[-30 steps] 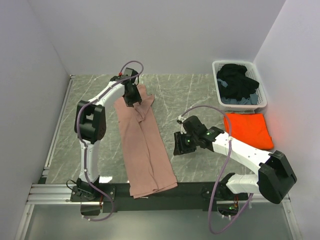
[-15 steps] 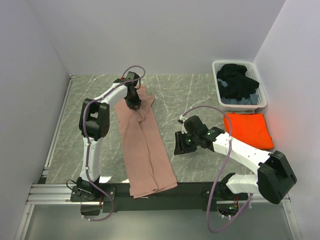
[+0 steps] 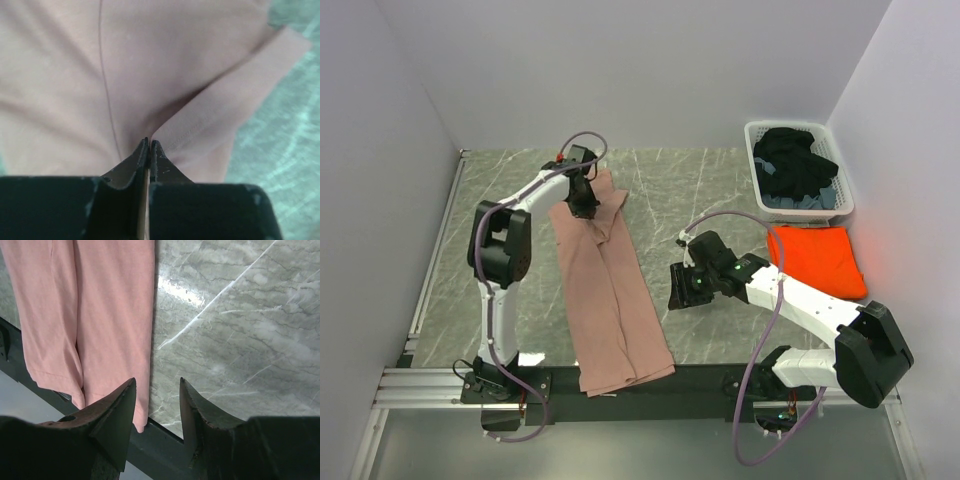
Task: Fold and stack the t-shirts
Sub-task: Fold the tshirt
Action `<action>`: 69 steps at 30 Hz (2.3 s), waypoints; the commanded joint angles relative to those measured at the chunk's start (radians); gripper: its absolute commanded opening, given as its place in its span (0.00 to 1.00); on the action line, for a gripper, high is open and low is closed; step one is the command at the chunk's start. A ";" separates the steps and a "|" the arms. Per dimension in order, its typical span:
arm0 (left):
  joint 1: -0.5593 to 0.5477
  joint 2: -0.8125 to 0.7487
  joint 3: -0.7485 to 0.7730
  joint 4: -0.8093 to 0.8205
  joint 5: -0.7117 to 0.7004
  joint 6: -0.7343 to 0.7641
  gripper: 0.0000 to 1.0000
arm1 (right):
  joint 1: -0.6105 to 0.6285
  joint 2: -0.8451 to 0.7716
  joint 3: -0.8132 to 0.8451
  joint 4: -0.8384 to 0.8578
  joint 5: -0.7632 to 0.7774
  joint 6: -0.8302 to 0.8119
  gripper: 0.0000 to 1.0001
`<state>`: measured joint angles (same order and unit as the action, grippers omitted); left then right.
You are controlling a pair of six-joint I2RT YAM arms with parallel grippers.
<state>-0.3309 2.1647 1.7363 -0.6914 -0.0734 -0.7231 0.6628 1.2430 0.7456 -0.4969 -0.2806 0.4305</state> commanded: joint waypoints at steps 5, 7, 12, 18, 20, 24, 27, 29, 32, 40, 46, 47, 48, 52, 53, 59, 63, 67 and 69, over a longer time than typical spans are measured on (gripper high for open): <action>-0.002 -0.209 -0.121 0.110 -0.051 -0.070 0.06 | -0.012 -0.030 -0.011 0.012 0.011 -0.015 0.47; -0.002 -0.244 -0.177 0.139 -0.080 -0.093 0.06 | -0.012 -0.031 -0.011 0.011 0.014 -0.013 0.47; -0.002 -0.308 -0.302 0.202 -0.127 -0.150 0.06 | -0.015 -0.028 -0.015 0.014 0.011 -0.018 0.47; -0.002 -0.355 -0.448 0.277 -0.163 -0.197 0.08 | -0.014 -0.028 -0.023 0.017 0.009 -0.021 0.47; -0.003 -0.353 -0.472 0.285 -0.172 -0.203 0.08 | -0.015 -0.024 -0.026 0.020 0.009 -0.021 0.47; -0.003 -0.344 -0.485 0.276 -0.187 -0.208 0.09 | -0.015 -0.017 -0.025 0.021 0.008 -0.022 0.47; -0.003 -0.361 -0.479 0.280 -0.215 -0.196 0.16 | -0.017 -0.022 -0.025 0.015 0.015 -0.022 0.47; -0.003 -0.361 -0.469 0.265 -0.232 -0.190 0.17 | -0.017 -0.020 -0.025 0.017 0.017 -0.024 0.47; -0.003 -0.364 -0.434 0.248 -0.256 -0.184 0.15 | -0.015 -0.020 -0.025 0.014 0.024 -0.024 0.47; -0.025 -0.342 -0.379 0.216 -0.288 -0.191 0.16 | -0.019 -0.025 -0.018 0.011 0.032 -0.029 0.47; -0.106 -0.437 -0.449 0.282 -0.444 -0.153 0.15 | -0.020 -0.031 -0.029 0.014 0.041 -0.030 0.47; -0.105 -0.425 -0.442 0.288 -0.422 -0.144 0.15 | -0.020 -0.028 -0.031 0.015 0.038 -0.030 0.47; -0.106 -0.411 -0.411 0.282 -0.413 -0.127 0.15 | -0.022 -0.025 -0.031 0.017 0.040 -0.030 0.47; -0.129 -0.329 -0.350 0.279 -0.365 -0.108 0.15 | -0.022 -0.027 -0.026 0.015 0.043 -0.030 0.47; -0.141 -0.300 -0.342 0.280 -0.358 -0.111 0.15 | -0.023 -0.033 -0.028 0.014 0.044 -0.029 0.47; -0.172 -0.243 -0.311 0.267 -0.318 -0.118 0.16 | -0.025 -0.042 -0.035 0.008 0.052 -0.033 0.47; -0.178 -0.233 -0.303 0.211 -0.333 -0.163 0.16 | -0.026 -0.036 -0.032 0.009 0.046 -0.032 0.47; -0.178 -0.255 -0.331 0.194 -0.338 -0.193 0.16 | -0.026 -0.034 -0.029 0.012 0.046 -0.033 0.47; -0.180 -0.261 -0.337 0.185 -0.327 -0.202 0.16 | -0.026 -0.033 -0.031 0.012 0.046 -0.033 0.47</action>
<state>-0.5102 1.9427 1.3918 -0.4835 -0.4046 -0.8886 0.6434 1.2289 0.7139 -0.4950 -0.2474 0.4099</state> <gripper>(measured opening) 0.160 0.468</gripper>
